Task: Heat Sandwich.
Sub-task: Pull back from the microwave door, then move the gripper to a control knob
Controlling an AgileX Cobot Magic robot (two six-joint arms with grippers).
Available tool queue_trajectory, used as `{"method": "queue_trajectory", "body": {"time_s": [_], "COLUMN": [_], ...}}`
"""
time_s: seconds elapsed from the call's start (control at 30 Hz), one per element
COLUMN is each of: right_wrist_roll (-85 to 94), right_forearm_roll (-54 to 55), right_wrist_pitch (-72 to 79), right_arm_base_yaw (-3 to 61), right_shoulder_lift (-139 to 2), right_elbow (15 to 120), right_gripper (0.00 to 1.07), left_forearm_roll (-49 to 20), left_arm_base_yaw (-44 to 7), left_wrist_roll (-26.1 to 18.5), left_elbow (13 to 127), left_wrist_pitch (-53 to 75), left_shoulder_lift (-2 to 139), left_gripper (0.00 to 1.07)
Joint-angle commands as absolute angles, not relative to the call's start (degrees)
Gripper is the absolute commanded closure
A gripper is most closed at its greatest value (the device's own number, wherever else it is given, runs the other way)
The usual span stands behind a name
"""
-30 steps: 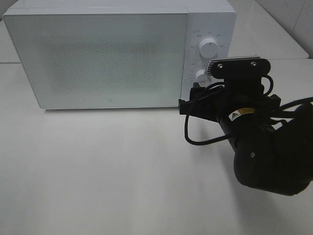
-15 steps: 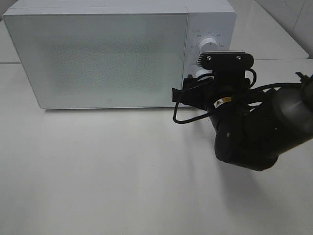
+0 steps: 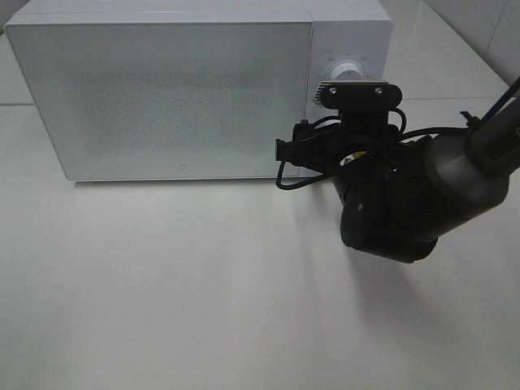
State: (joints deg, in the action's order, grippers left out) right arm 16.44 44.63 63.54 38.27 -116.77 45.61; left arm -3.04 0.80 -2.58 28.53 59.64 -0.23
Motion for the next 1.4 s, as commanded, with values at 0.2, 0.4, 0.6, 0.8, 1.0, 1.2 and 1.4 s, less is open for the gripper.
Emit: {"method": "queue_trajectory", "body": {"time_s": [0.2,0.4,0.6,0.8,1.0,1.2,1.4], "right_wrist_roll": [16.4,16.6,17.9,18.1,18.1,18.1,18.1], "right_forearm_roll": [44.0,44.1,44.2,44.1,44.1,44.2,44.2], "right_wrist_pitch": [63.7,64.1,64.6,64.7,64.7,65.3,65.5], "right_arm_base_yaw": [38.0,38.0,38.0,38.0,38.0,38.0,38.0], "right_shoulder_lift": [-117.4,-118.2,-117.3,-117.2,-117.2,-117.2,-117.2], "right_elbow": [46.1,46.1,46.1,46.1,46.1,46.1,46.1], "right_gripper": [0.33,0.38,0.38,0.41,0.61,0.99,1.01], "left_forearm_roll": [-3.4,-3.4,-3.4,-3.4,-3.4,-3.4,-3.4], "left_arm_base_yaw": [1.0,1.0,1.0,1.0,1.0,1.0,1.0], "left_wrist_roll": [-2.2,-2.2,-2.2,-2.2,-2.2,-2.2,-2.2], "left_elbow": [28.4,28.4,28.4,28.4,28.4,28.4,28.4], "left_wrist_pitch": [58.9,58.9,58.9,58.9,58.9,58.9,58.9], "left_shoulder_lift": [-1.8,-1.8,-1.8,-1.8,-1.8,-1.8,-1.8], "left_gripper": [0.03,0.03,0.03,0.03,0.03,0.03,0.03]}}
